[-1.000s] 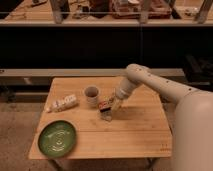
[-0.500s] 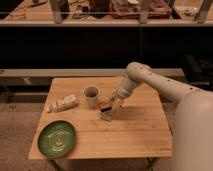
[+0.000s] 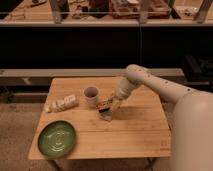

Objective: Place the eraser on the white sponge

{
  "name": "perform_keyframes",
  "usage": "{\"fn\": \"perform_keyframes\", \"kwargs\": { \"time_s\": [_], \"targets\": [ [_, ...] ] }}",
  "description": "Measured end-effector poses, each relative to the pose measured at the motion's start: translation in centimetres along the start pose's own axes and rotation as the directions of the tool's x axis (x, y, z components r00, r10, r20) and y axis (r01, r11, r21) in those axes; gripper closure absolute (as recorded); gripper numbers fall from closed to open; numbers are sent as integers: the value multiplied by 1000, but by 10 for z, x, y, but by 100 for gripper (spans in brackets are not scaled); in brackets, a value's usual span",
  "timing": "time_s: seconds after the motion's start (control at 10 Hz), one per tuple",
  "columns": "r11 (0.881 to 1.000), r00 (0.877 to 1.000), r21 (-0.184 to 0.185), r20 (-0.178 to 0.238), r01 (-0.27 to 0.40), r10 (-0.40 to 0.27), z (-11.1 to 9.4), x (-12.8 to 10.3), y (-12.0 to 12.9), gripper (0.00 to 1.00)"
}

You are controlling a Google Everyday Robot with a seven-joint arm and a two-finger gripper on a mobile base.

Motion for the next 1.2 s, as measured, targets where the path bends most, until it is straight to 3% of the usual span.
{"fn": "perform_keyframes", "kwargs": {
  "time_s": [0.1, 0.3, 0.5, 0.9, 1.2],
  "targets": [
    [1000, 1000, 9, 1, -1, 1, 5, 3, 0, 97],
    [1000, 1000, 31, 5, 6, -6, 9, 9, -1, 79],
    [999, 1000, 37, 9, 11, -11, 13, 11, -2, 57],
    [999, 1000, 45, 27, 3, -5, 13, 15, -2, 21],
    [999, 999, 45, 35, 6, -8, 15, 12, -3, 20]
  ]
}}
